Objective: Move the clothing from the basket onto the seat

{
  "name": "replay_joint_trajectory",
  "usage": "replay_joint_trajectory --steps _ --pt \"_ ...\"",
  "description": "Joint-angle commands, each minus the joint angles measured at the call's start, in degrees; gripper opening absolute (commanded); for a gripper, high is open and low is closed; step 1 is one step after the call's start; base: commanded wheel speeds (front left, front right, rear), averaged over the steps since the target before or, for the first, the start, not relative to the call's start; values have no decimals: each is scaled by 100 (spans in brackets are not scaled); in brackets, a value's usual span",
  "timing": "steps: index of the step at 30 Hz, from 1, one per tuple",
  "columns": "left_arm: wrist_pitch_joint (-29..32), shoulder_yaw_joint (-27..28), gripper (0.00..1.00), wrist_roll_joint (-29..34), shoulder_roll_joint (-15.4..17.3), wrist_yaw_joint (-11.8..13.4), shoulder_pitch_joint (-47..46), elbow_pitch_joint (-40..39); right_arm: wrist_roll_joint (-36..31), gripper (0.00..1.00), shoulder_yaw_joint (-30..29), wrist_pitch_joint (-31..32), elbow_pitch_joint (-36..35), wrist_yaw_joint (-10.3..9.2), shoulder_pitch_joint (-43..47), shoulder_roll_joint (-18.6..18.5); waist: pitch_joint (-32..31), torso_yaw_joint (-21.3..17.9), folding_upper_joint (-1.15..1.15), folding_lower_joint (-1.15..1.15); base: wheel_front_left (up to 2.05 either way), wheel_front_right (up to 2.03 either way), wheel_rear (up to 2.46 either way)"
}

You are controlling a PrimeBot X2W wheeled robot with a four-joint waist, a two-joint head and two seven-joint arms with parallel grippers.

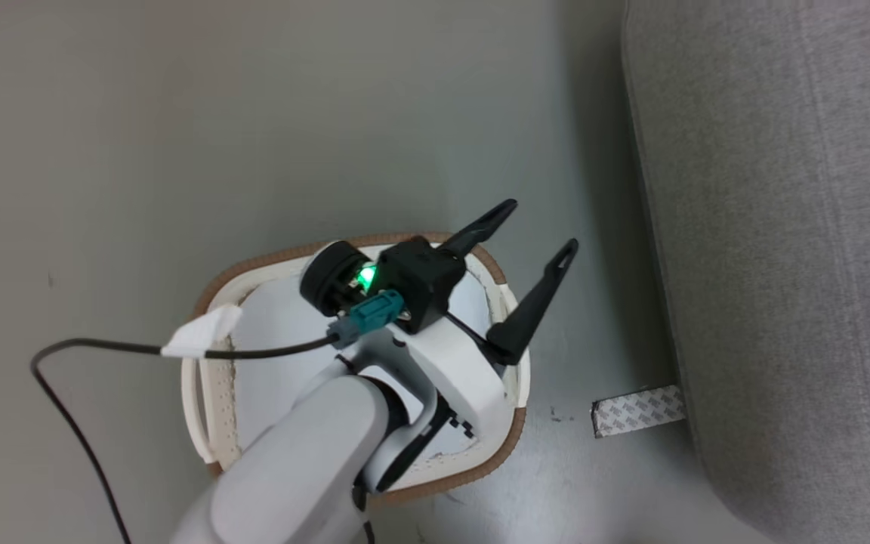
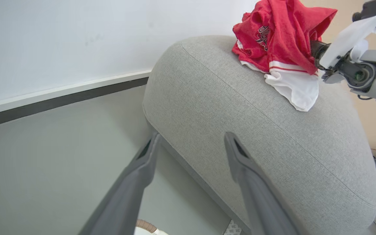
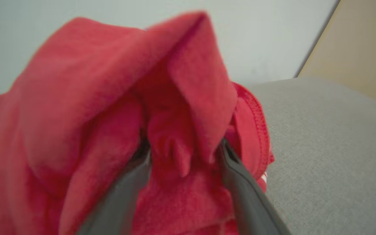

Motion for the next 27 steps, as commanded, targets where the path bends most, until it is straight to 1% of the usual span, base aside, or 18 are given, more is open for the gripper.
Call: replay_joint_trajectory --steps 1,4,8,11,12,16,18,23,27 --pt "-94 89 100 -71 86 63 108 41 -83 100 1 -43 -172 -15 211 122 -254 -95 0 -1 0 0 0" --pt "-249 208 100 -173 125 141 237 86 -65 100 55 -47 -797 -15 611 306 -590 -163 0 -1 0 0 0" --pt "-538 436 100 -299 208 279 532 177 -33 100 174 -40 -1777 -15 1376 543 -1144 -186 0 -1 0 0 0" --pt "-799 640 100 -359 315 480 826 299 -13 100 384 -40 -2461 -15 2001 749 -1592 -166 0 -1 0 0 0" --pt "-799 640 100 -359 315 480 826 299 -13 100 384 -40 -2461 -15 2001 749 -1592 -166 0 -1 0 0 0" --pt "-1202 916 100 -508 373 715 1263 495 -97 100 865 -41 -3144 -15 2792 940 -2159 -47 0 -1 0 0 0" --pt "-1412 993 100 -537 411 783 1470 636 -154 100 1062 -41 -3436 -15 3153 1002 -2459 65 0 -1 0 0 0" --pt "-1742 1199 100 -659 390 868 2007 893 -236 100 1543 -41 -3895 -15 4003 1199 -3087 321 0 -1 0 0 0" --pt "-1841 1438 100 -656 415 883 2481 995 -233 100 1984 -41 -4065 -15 4596 1345 -3443 453 0 -1 0 0 0"
